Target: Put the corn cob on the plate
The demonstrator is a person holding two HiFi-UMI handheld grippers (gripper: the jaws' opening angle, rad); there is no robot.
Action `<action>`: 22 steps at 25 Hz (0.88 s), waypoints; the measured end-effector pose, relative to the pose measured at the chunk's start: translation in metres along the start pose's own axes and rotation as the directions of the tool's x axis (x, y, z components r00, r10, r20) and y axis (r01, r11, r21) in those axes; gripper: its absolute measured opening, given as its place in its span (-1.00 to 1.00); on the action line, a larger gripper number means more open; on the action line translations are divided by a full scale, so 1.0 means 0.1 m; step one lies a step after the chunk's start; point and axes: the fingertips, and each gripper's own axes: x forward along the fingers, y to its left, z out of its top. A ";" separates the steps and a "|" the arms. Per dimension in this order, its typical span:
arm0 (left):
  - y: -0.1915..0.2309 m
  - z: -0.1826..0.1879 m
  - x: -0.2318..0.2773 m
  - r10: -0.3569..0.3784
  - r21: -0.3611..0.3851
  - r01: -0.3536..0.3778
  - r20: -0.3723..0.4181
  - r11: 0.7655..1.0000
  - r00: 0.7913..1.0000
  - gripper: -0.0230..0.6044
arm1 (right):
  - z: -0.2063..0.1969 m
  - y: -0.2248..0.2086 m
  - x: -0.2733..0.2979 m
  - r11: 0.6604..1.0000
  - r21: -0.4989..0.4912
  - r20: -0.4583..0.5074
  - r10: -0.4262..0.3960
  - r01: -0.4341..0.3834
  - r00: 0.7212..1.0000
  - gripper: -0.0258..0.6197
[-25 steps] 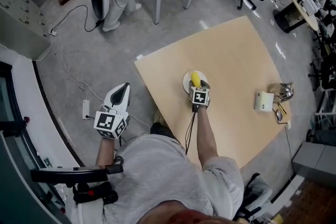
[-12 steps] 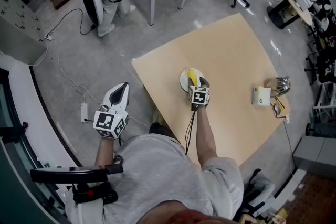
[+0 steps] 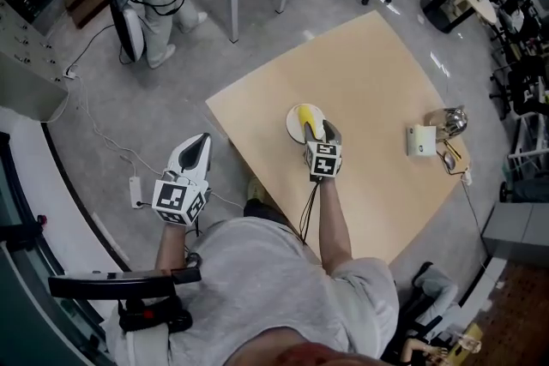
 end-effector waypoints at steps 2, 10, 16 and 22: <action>-0.04 0.00 0.02 -0.014 0.002 0.014 0.000 1.000 1.000 -0.87 | 0.07 -0.01 -0.13 1.000 0.015 0.033 -0.006 0.005 0.999 -0.23; -0.15 0.01 0.05 -0.088 0.007 0.088 0.004 0.996 0.996 -0.87 | 0.34 0.11 -0.65 0.998 0.034 0.144 -0.063 0.059 0.988 -0.34; -0.30 -0.03 0.09 -0.139 0.014 0.139 -0.002 0.990 0.990 -0.87 | 0.42 0.11 -0.98 0.994 0.024 0.199 -0.105 0.102 0.974 -0.41; -0.46 -0.04 0.05 -0.187 0.018 0.187 0.009 0.982 0.982 -0.87 | 0.42 0.03 -1.39 0.985 0.108 0.261 -0.159 0.134 0.952 -0.56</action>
